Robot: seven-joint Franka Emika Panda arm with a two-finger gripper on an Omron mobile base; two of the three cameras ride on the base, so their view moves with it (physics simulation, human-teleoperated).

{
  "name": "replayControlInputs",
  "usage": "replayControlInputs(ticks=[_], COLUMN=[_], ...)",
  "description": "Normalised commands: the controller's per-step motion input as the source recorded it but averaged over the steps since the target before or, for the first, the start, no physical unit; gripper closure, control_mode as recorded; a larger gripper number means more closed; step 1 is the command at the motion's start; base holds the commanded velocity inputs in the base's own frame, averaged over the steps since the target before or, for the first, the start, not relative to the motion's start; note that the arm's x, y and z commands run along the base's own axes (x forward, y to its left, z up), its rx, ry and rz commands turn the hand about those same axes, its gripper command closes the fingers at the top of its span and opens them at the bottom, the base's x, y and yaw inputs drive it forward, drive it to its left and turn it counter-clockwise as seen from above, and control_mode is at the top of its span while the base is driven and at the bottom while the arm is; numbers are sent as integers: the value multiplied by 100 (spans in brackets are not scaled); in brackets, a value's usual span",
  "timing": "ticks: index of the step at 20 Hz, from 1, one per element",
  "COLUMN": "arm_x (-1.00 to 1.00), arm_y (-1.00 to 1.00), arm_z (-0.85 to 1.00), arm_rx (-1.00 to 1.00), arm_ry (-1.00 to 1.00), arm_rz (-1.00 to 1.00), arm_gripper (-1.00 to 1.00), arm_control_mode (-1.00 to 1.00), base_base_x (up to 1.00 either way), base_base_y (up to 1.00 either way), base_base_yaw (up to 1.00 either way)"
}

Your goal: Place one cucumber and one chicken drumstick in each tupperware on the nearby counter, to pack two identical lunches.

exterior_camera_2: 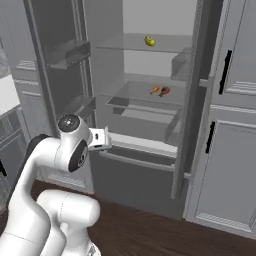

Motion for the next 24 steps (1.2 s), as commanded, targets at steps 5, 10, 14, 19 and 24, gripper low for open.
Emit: replayControlInputs(ticks=[5,10,14,19,24], arm_x=[0,0,0,0,18], arm_y=[0,0,0,0,-15], arm_z=[0,0,0,0,4], arm_rx=[0,0,0,0,0], arm_ry=[0,0,0,0,4], arm_rz=[0,0,0,0,-5], arm_gripper=[-100,-100,-100,-100,-100], arm_control_mode=[100,100,100,100,-100], base_base_x=[74,80,81,84,62], base_base_y=[25,-3,40,71,-23], base_base_yaw=[-16,-28,-34,-20,-16])
